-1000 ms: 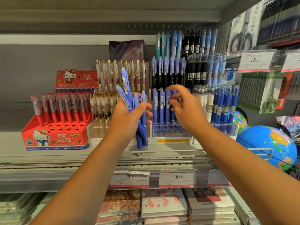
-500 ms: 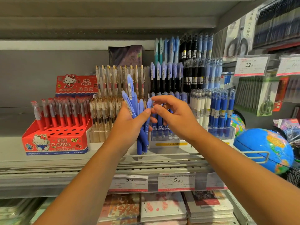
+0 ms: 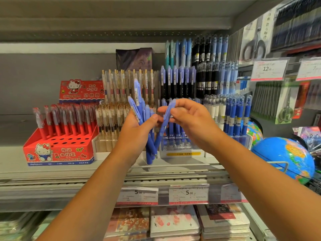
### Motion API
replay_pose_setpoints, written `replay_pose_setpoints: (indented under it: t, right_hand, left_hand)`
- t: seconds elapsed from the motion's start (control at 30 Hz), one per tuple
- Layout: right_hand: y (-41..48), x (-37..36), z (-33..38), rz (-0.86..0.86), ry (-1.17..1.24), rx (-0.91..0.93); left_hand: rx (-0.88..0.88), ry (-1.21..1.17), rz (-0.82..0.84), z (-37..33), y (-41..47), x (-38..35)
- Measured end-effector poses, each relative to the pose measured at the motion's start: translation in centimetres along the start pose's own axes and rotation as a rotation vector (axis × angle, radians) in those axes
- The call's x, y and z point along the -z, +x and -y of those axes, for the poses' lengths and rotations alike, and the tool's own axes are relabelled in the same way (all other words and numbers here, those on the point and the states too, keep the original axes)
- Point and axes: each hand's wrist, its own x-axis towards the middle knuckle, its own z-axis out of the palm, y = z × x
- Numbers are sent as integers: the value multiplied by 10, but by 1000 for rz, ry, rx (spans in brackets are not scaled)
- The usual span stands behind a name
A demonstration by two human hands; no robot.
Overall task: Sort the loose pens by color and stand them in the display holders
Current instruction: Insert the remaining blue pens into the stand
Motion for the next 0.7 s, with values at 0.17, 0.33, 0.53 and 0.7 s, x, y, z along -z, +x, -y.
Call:
replay_pose_setpoints:
  t: [0.17,0.33,0.53,0.7]
  right_hand:
    - [-2,7,10,-223,77,58]
    - [-3,13,10,-488,-207,235]
    - [-1,19,5,-674,-495,378]
    - [1,21,3,-689,-668,381]
  left_hand:
    - [-30,-76,-49,-4,-2,-1]
    - [-36,-61,-42,-2,-1,-1]
    - [-21,-20,-43,-1,0,-1]
    - [-18,-7,-67,-3,0,-2]
